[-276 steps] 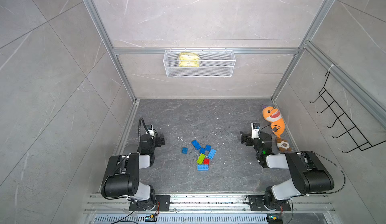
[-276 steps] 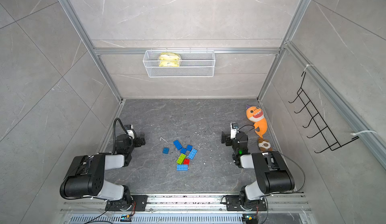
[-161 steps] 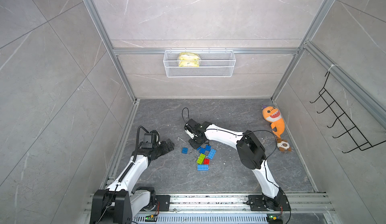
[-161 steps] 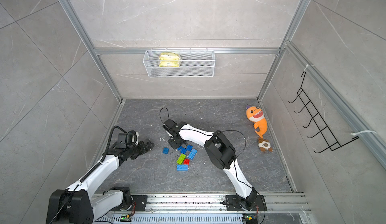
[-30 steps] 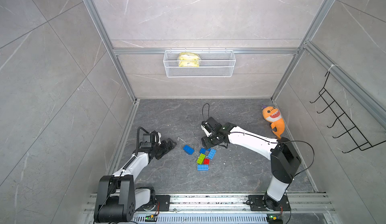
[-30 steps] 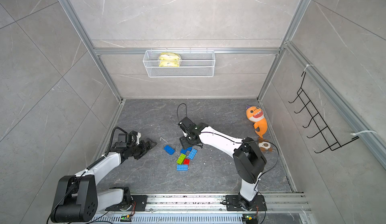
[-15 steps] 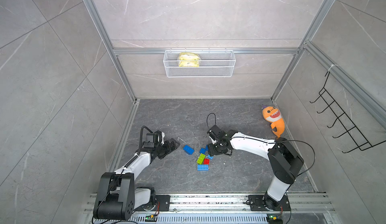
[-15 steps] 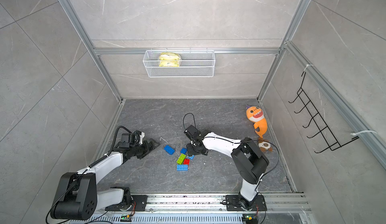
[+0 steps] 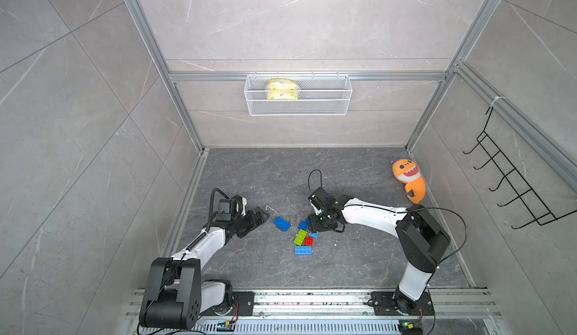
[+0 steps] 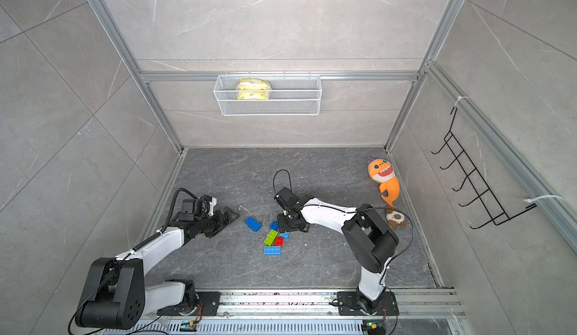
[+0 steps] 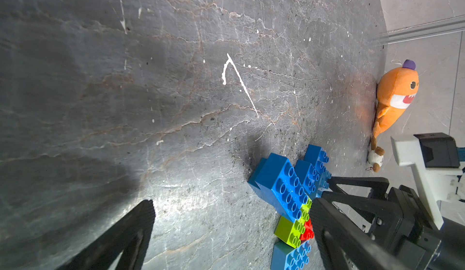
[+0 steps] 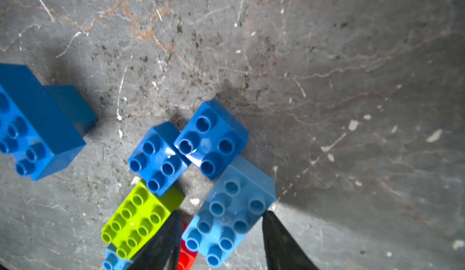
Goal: Assemble a heart with lego
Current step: Pick up the lego brick from the center of the board.
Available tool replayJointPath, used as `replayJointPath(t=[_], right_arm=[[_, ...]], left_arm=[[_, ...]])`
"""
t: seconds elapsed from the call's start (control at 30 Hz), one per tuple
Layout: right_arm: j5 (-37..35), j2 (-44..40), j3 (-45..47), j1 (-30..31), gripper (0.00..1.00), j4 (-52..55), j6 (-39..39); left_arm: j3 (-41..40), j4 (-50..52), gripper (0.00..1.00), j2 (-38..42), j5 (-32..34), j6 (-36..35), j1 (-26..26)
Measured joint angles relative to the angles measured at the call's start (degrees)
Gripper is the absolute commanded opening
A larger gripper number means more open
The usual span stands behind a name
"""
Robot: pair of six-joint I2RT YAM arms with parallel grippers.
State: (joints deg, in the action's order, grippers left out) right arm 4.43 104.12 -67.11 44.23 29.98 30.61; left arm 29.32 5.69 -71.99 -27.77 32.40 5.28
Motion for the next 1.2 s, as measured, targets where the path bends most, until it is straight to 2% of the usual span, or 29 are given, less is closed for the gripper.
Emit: replayJointPath(t=[0.43, 0.57, 0.7, 0.9, 1.2], right_arm=[[-6.3, 3.2, -3.2, 2.8, 0.50, 4.5, -0.9], [-7.4, 3.6, -3.3, 3.4, 0.43, 5.6, -1.5], [-8.1, 3.6, -3.9, 3.5, 0.41, 6.3, -1.7], [-8.5, 3.6, -4.5, 3.7, 0.30, 6.3, -2.7], [-8.5, 3.0, -4.5, 3.8, 0.29, 6.5, -7.9]], left_arm=[[0.0, 0.0, 1.00, 0.0, 0.1, 0.0, 0.0], [0.0, -0.1, 1.00, 0.0, 0.1, 0.0, 0.0], [0.0, -0.1, 1.00, 0.0, 0.1, 0.0, 0.0], [0.0, -0.2, 1.00, 0.1, 0.1, 0.0, 0.0], [-0.8, -0.5, 0.99, 0.0, 0.1, 0.0, 0.0]])
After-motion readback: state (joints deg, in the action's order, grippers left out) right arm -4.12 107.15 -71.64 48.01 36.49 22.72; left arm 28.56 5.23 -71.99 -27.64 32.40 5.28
